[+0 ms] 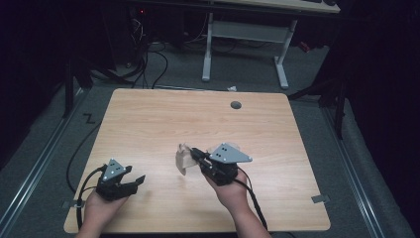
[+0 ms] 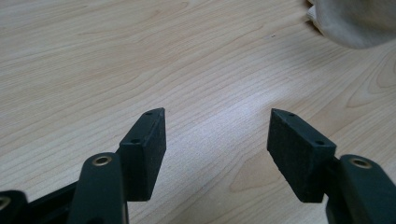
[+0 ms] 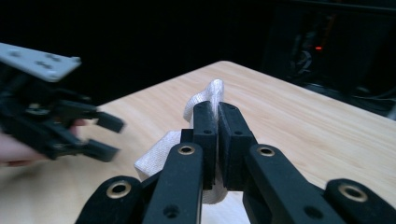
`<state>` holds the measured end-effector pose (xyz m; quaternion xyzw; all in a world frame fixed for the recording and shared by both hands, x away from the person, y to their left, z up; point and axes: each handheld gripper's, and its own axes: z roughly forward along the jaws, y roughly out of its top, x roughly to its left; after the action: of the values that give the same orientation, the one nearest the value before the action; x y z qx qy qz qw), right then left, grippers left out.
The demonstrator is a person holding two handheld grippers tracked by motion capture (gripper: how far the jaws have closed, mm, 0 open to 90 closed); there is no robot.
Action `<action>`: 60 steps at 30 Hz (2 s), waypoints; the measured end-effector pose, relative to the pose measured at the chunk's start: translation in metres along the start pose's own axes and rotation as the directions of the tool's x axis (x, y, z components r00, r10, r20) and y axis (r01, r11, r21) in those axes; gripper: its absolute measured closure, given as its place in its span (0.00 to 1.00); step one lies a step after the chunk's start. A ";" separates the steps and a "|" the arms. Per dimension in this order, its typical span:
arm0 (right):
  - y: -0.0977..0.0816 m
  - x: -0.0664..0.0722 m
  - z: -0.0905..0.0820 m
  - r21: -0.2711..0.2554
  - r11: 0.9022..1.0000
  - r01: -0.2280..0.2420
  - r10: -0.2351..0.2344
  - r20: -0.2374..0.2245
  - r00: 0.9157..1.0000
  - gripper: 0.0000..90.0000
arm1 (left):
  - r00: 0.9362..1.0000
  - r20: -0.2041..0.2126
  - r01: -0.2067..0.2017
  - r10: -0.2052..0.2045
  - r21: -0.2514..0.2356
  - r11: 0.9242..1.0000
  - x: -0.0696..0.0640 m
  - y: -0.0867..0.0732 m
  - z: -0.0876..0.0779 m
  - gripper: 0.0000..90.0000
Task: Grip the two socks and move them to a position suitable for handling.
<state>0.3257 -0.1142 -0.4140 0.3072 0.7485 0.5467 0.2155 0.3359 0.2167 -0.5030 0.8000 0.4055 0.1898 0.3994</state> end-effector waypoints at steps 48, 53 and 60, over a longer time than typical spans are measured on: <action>-0.070 0.002 0.001 0.277 0.961 0.016 -0.014 -0.008 1.000 0.96 | 0.992 0.089 -0.095 0.092 0.028 0.995 -0.039 0.009 0.020 0.43; -0.081 -0.003 -0.002 0.315 0.949 -0.003 0.004 -0.004 1.000 0.96 | 0.986 0.126 -0.116 0.111 0.036 0.993 -0.049 0.012 0.027 0.47; -0.101 -0.011 -0.008 0.383 0.924 -0.022 0.019 0.010 1.000 0.96 | 0.976 0.167 -0.160 0.142 0.098 0.982 -0.066 0.018 0.041 0.64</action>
<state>0.3052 -0.1488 -0.5075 0.3529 0.8368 0.3914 0.1482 0.3308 0.1375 -0.5128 0.8620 0.3201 0.1326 0.3699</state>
